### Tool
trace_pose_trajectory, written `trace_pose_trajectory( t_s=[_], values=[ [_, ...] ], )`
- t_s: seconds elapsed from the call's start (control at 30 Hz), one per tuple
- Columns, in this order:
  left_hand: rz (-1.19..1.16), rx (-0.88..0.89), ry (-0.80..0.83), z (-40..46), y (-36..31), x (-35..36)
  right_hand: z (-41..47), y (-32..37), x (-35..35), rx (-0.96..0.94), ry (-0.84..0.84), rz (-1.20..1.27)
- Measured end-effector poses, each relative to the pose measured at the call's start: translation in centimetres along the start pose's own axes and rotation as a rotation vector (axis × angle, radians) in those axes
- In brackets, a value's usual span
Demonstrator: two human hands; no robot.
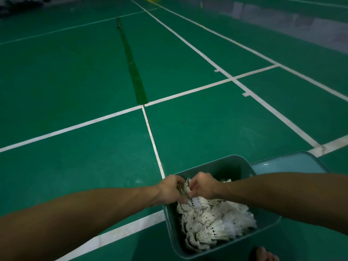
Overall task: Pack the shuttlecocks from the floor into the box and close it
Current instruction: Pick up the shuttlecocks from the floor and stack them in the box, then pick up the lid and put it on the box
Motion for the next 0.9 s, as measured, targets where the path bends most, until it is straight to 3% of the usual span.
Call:
trace_pose_trajectory(
  t_s=[0.2, 0.4, 0.57, 0.73, 0.9],
  values=[
    [-0.064, 0.046, -0.133, -1.3, -0.8, -1.0, -3.7, -0.1, -4.8, -0.058, -0.106, 0.062],
    [-0.086, 0.178, -0.17, -4.1, -5.4, -1.7, -8.6, -1.9, -11.2, -0.196, -0.238, -0.103],
    [0.077, 0.402, -0.123, -6.5, -13.4, 0.3, -10.5, -5.6, -18.8, -0.27, -0.358, -0.332],
    [0.177, 0.592, -0.136, -6.0, -22.3, 7.3, -11.9, -13.9, -24.1, -0.157, -0.405, -0.482],
    [-0.029, 0.449, -0.096, -2.9, -27.9, 20.4, -12.7, -26.1, -24.6, 0.077, -0.456, -0.468]
  ],
)
Point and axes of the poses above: each hand's wrist, its own z-axis towards the middle knuckle, its own x-axis out of the palm, y = z × x, the point moved 6 cm from there along z, towards the middle knuckle, and after that the axes turned 11 degrees about -y, right-handed, at the moved point
